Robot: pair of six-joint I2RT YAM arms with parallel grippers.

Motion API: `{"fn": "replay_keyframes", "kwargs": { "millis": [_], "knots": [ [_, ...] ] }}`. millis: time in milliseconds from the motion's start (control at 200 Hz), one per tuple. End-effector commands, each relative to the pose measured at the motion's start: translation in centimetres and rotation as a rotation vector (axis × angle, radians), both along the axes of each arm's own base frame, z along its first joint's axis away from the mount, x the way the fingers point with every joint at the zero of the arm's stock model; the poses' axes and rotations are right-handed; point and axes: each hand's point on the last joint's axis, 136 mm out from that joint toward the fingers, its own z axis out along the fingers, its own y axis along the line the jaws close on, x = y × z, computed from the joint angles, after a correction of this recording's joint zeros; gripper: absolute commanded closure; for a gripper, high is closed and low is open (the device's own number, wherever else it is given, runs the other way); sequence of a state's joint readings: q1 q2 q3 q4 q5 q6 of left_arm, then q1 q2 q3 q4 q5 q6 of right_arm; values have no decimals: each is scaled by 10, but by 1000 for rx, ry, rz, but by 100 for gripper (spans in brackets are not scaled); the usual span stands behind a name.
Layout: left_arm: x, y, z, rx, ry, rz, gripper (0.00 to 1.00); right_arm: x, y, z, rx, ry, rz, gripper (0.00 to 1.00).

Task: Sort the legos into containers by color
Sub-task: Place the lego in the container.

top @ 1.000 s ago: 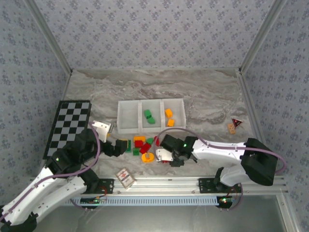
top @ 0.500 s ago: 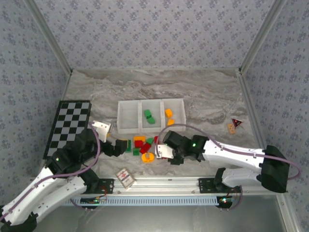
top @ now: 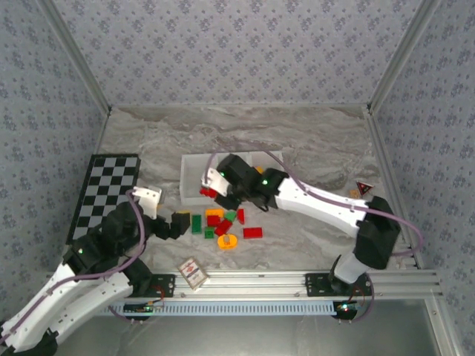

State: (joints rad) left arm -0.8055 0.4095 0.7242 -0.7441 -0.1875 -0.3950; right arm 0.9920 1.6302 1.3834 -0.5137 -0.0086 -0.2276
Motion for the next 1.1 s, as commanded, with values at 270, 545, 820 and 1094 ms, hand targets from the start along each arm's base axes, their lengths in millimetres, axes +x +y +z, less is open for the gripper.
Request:
{"fn": "replay_keyframes", "kwargs": {
  "millis": [270, 545, 820, 1094],
  "knots": [
    [-1, 22, 15, -20, -76, 87, 0, 69, 57, -10, 240, 336, -416, 81],
    [-1, 23, 13, -11, -74, 90, 0, 82, 66, -40, 235, 465, -513, 81],
    [-2, 27, 6, -21, -16, 134, 0, 84, 73, -58, 190, 558, -535, 70],
    [-2, 42, -8, -27, 73, 251, 0, 85, 61, -52, 197, 565, -544, 53]
  ]
}}
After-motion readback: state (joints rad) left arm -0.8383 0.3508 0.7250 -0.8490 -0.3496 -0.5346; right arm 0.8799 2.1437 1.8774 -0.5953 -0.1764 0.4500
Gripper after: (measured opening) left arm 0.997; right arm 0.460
